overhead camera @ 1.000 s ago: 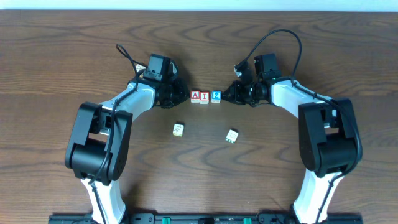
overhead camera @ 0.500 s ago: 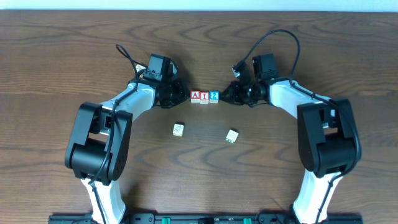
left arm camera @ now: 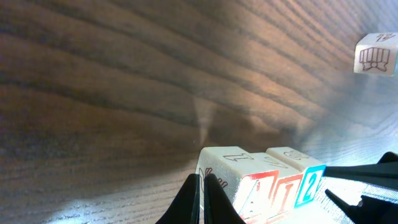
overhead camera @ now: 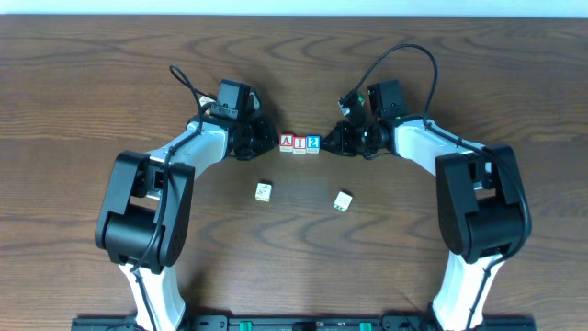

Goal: Spell out Ai2

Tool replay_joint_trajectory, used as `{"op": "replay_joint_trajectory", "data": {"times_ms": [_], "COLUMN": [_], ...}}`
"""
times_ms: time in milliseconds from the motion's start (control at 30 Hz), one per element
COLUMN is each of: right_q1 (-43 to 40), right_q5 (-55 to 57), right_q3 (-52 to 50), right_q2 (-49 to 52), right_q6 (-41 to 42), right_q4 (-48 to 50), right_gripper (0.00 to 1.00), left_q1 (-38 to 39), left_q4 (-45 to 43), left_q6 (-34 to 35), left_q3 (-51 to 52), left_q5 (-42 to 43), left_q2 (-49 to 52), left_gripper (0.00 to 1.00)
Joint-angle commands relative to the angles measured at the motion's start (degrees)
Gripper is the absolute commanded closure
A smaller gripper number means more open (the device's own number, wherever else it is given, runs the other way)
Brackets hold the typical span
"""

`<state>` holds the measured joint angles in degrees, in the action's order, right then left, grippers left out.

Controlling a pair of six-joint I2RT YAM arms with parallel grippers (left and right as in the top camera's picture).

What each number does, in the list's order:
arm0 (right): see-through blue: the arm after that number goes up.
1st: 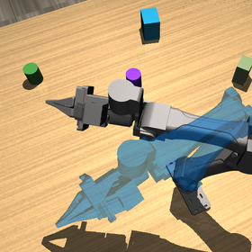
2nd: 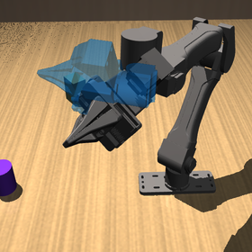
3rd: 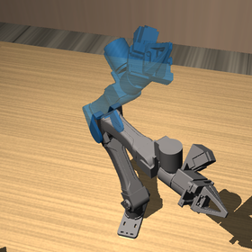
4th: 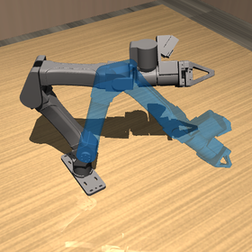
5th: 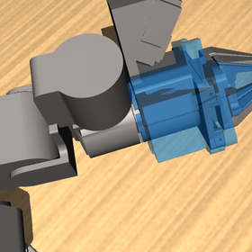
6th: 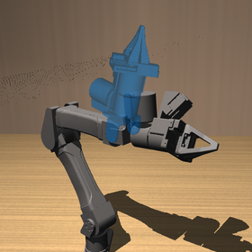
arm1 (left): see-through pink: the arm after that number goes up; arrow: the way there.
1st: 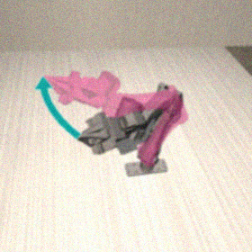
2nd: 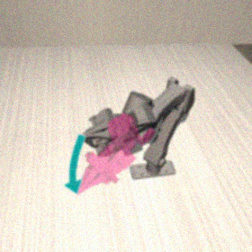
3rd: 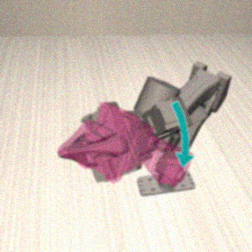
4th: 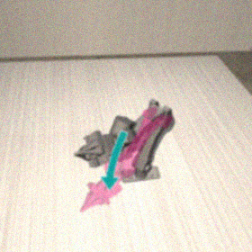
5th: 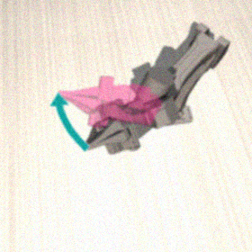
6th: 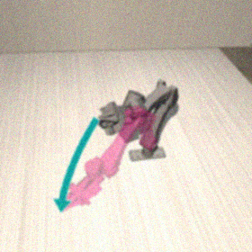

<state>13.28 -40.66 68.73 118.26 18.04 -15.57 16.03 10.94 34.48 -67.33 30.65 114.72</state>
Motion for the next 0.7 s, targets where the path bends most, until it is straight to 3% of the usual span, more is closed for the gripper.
{"op": "replay_joint_trajectory", "data": {"times_ms": [0, 400, 667], "right_q1": [0.6, -1.2, -3.2], "right_q5": [-0.2, 0.2, 2.5], "right_q3": [0.0, 0.6, 6.7], "right_q2": [0.2, 0.2, 0.2], "right_q6": [0.6, -0.5, -7.1], "right_q4": [0.1, -1.4, -11.7], "right_gripper": [0.98, 0.99, 0.98], "left_q1": [0.1, -0.8, -2.2], "left_q4": [1.3, 1.7, 2.3], "left_q6": [-1.1, -2.4, -5.3], "left_q3": [-0.2, -0.2, -0.3], "left_q5": [-0.7, -0.8, -1.1], "left_q2": [1.0, 1.0, -1.5], "left_gripper": [0.94, 0.94, 0.94]}}
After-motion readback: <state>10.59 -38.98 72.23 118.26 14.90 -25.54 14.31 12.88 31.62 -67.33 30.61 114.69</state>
